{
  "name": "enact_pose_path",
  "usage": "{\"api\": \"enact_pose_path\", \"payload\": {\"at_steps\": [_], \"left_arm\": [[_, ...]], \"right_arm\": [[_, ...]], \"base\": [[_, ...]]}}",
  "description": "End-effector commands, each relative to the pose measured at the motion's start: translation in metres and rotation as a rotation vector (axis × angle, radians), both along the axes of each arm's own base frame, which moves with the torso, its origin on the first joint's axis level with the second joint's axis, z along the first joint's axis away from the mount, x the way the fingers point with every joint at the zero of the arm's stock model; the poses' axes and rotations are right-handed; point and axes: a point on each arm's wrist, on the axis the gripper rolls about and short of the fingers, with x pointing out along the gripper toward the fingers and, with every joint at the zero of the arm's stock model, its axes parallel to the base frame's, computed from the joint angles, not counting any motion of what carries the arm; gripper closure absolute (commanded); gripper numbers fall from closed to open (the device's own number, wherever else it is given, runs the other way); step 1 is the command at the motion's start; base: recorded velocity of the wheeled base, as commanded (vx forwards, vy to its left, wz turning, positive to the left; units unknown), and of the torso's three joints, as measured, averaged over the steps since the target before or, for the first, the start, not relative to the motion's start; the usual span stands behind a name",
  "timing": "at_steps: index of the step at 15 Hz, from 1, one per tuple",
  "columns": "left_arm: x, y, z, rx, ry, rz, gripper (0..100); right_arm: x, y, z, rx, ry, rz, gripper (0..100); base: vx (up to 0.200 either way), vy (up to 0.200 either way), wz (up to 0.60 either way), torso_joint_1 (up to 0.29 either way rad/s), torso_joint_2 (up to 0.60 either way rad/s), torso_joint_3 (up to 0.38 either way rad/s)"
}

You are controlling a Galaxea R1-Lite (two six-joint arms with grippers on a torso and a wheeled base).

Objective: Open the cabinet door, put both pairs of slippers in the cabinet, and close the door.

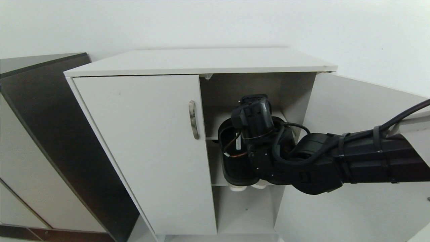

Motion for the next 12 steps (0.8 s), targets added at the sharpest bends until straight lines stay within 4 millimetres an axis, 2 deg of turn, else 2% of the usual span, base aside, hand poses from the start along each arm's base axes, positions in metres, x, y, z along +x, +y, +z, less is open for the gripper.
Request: {"api": "enact_pose_path", "payload": {"at_steps": [1, 3, 7, 12], "left_arm": [[0.000, 0.000, 0.000, 0.000, 0.000, -0.001, 100], [0.000, 0.000, 0.000, 0.000, 0.000, 0.000, 100], [0.000, 0.000, 0.000, 0.000, 0.000, 0.000, 100], [0.000, 0.000, 0.000, 0.000, 0.000, 0.000, 100]], "right_arm": [[0.001, 0.001, -0.001, 0.005, -0.004, 0.000, 100], [0.003, 0.002, -0.004, 0.004, -0.005, -0.001, 100], [0.008, 0.004, -0.008, 0.018, -0.016, -0.009, 100], [0.041, -0.005, -0.012, 0.009, -0.030, -0.051, 100]], "base": [[0.200, 0.000, 0.00, 0.002, 0.00, 0.007], [0.200, 0.000, 0.00, 0.000, 0.00, 0.000], [0.000, 0.000, 0.00, 0.000, 0.00, 0.000], [0.000, 0.000, 0.00, 0.000, 0.00, 0.000]]}}
